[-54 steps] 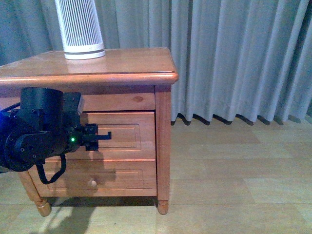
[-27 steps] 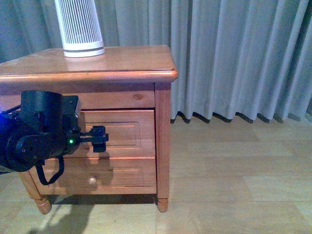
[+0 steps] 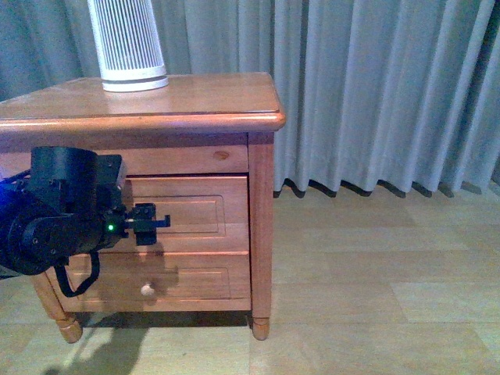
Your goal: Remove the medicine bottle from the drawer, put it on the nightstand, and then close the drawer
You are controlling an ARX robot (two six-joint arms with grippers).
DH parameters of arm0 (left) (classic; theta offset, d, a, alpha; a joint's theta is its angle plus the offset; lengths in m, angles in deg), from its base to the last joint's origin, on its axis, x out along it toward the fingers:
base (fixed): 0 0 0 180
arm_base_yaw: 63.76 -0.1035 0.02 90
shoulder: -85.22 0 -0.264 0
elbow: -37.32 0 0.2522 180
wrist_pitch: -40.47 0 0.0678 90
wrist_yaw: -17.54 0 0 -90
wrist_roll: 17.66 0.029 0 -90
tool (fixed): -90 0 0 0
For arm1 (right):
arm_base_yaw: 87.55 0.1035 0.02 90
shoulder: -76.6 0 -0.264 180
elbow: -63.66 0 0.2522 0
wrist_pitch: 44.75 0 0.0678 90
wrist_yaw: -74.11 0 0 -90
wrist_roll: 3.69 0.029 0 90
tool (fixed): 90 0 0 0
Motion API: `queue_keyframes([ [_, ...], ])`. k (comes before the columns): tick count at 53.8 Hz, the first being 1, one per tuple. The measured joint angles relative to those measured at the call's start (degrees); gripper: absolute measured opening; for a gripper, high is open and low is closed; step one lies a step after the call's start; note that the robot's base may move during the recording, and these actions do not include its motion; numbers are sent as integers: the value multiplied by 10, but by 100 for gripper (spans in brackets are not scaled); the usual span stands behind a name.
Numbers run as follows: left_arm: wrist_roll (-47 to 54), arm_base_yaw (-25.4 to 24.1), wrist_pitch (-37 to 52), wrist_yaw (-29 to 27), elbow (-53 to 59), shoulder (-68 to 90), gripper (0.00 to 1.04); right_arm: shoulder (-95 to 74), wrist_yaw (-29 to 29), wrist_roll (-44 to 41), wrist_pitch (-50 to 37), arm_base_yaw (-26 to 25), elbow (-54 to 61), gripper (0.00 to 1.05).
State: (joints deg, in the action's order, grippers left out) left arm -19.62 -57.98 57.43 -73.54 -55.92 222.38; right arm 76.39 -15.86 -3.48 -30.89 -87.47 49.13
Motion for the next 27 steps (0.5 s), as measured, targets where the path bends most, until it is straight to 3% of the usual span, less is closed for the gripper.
queue_keyframes([
  [7, 0, 0, 0, 0, 0, 0, 27, 0, 0, 0, 0, 0, 0, 98],
  [20, 4, 0, 20, 0, 16, -2, 25, 0, 0, 0, 0, 0, 0, 98],
  [27, 4, 2, 65, -12, 98, -40, 25, 0, 0, 0, 0, 0, 0, 98],
])
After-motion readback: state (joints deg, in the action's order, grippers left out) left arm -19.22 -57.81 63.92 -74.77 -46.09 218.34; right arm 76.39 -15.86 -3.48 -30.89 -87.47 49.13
